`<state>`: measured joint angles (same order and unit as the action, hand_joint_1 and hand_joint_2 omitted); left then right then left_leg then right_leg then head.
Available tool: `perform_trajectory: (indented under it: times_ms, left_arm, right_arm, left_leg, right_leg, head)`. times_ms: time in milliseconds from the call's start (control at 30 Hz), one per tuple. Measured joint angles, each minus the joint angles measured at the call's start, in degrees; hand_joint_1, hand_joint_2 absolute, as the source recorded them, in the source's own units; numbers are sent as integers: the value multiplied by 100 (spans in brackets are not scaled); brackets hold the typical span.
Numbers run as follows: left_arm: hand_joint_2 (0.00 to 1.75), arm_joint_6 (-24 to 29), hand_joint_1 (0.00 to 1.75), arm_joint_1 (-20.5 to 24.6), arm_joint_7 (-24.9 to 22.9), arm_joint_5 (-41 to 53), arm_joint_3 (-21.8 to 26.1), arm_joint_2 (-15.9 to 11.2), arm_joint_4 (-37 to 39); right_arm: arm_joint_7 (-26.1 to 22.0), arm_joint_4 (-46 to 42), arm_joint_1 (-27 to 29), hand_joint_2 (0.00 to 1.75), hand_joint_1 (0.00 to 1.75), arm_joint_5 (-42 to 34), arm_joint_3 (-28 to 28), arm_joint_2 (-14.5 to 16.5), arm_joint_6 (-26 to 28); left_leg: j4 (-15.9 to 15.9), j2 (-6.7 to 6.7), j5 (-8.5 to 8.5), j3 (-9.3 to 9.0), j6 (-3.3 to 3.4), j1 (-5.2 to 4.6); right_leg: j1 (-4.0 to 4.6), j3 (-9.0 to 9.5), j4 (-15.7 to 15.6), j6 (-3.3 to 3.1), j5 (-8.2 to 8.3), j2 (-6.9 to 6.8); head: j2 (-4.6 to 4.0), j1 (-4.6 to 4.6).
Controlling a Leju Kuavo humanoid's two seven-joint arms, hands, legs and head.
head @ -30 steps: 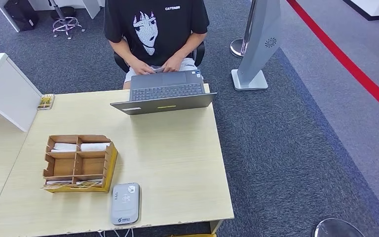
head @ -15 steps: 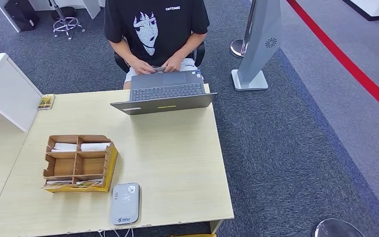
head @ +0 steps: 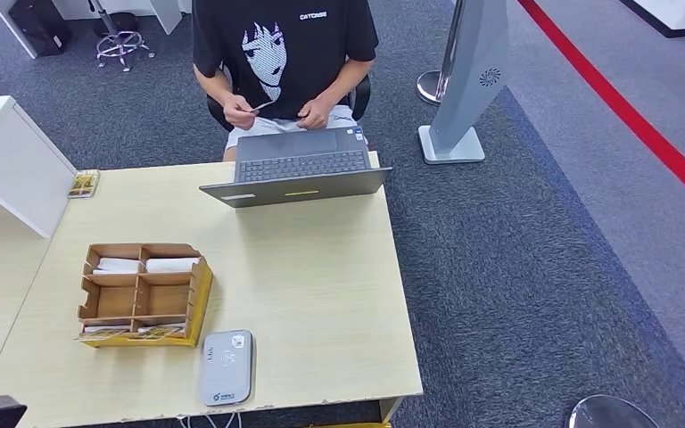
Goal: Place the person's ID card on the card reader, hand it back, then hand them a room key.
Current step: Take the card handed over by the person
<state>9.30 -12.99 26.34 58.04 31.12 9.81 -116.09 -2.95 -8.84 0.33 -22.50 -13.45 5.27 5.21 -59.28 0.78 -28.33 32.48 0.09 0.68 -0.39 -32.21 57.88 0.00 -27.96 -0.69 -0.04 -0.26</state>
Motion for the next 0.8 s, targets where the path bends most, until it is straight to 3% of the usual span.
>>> perform_trajectory:
  times_ms: [100, 233, 333, 367, 467, 667, 800]
  left_arm:
    - [175, 173, 0, 305, -575, 1006, -357, -652, 465]
    - [175, 77, 0, 777, -907, 1217, -815, -1343, 1151]
    - [44, 84, 0, 916, -950, 1225, -1003, -1620, 1419]
    - [44, 89, 0, 937, -970, 1232, -1047, -1683, 1480]
    - [175, 67, 0, 1161, -1131, 1396, -1185, -1802, 1733]
    - [175, 87, 0, 2596, -1693, 2453, -1764, -1926, 3128]
    - [175, 286, 0, 3480, -1834, 2696, -2345, -1843, 4028]
  right_arm:
    - [-74, 1, -36, 175, 0, 104, -163, -20, -23]
    - [-74, 2, -126, 175, 0, 159, -319, -21, -15]
    - [-66, 3, -143, 175, 0, 160, -382, -23, -14]
    - [-66, 3, -146, 175, 0, 160, -398, -24, -14]
    - [-56, 3, -172, 175, 0, 157, -432, -21, -13]
    - [15, -35, -413, 175, 0, 232, -518, 116, -98]
    - [190, -68, -617, 175, 0, 231, -576, 205, -256]
  left_leg:
    - [0, -2, 7, 3, -5, 2]
    - [1, 7, 13, 5, -8, 4]
    - [1, 14, 13, 3, -8, 2]
    - [1, 15, 13, 4, -8, 2]
    - [-2, 7, 16, 9, -3, 1]
    - [-3, -10, 50, 22, -2, 2]
    - [-3, -4, 72, 37, -2, 1]
  right_leg:
    - [1, -3, 1, -3, 2, -1]
    - [3, -5, 4, -14, 13, 6]
    - [3, -6, 4, -10, 17, 15]
    - [2, -7, 3, -9, 17, 16]
    - [2, -11, -1, -7, 18, 8]
    - [2, -19, -1, -8, 47, -9]
    - [2, -33, 0, -6, 74, -4]
  head:
    - [0, 2]
    - [0, 1]
    - [0, -2]
    - [0, -3]
    - [0, -2]
    - [-1, -5]
    - [0, -9]
